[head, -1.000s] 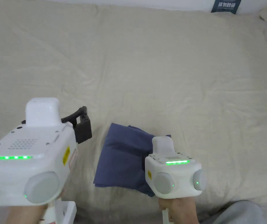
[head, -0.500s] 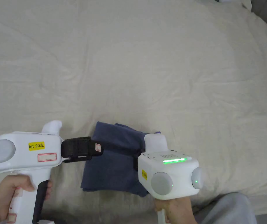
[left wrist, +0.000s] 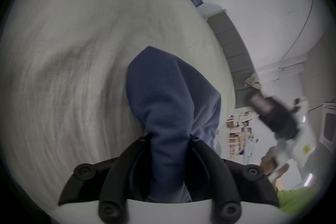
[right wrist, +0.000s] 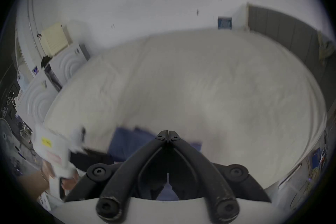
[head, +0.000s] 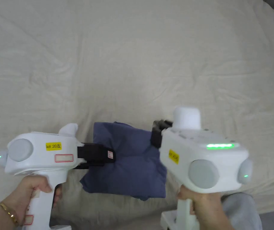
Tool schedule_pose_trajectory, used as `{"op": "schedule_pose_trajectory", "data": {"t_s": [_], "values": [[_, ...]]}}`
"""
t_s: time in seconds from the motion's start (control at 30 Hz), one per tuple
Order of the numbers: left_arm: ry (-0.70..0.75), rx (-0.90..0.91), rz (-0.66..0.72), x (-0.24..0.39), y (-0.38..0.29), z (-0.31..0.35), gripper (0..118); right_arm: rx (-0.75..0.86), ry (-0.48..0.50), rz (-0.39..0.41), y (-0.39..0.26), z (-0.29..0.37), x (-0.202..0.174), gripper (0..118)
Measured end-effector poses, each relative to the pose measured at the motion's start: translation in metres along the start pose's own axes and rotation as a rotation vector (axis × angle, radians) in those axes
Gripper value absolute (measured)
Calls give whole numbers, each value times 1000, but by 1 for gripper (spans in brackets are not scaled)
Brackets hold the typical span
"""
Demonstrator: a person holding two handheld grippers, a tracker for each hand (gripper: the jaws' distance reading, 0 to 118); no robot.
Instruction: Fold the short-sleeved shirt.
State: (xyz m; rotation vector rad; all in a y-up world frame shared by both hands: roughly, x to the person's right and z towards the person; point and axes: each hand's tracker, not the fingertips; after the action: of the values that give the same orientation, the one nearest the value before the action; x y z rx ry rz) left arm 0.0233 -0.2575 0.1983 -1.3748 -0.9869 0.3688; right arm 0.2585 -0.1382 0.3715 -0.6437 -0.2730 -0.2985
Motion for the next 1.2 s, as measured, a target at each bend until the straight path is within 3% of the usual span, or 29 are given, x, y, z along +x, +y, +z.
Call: {"op": "schedule_pose_trajectory", "data": {"t_s": [0.2,0.37,0.47,0.63,0.87,0.9,0.97,1.0,1.1,1.2], "values": [[126,-5,61,32,7,6,28,292,-10,21,63,77,14,0],[197,37,69,27,19,44,28,385,-11,7,78,113,25,0],[353,98,72,7,29,91,28,412,-22,41,79,126,16,0],[571,211,194,-55,48,192,28,418,0,69,79,128,12,0],[1095,337,272,-134,85,310,28,376,12,55,84,104,-4,0],[1173,354,285,-146,91,320,39,369,7,56,84,100,-8,0],[1322,415,320,-157,90,336,86,358,-4,58,83,95,-11,0],[1395,444,337,-155,87,342,100,353,-11,63,82,92,-13,0],[1433,568,320,-138,78,360,102,336,-3,72,81,87,-16,0],[1495,705,192,-93,70,365,102,324,25,64,84,84,-18,0]]}}
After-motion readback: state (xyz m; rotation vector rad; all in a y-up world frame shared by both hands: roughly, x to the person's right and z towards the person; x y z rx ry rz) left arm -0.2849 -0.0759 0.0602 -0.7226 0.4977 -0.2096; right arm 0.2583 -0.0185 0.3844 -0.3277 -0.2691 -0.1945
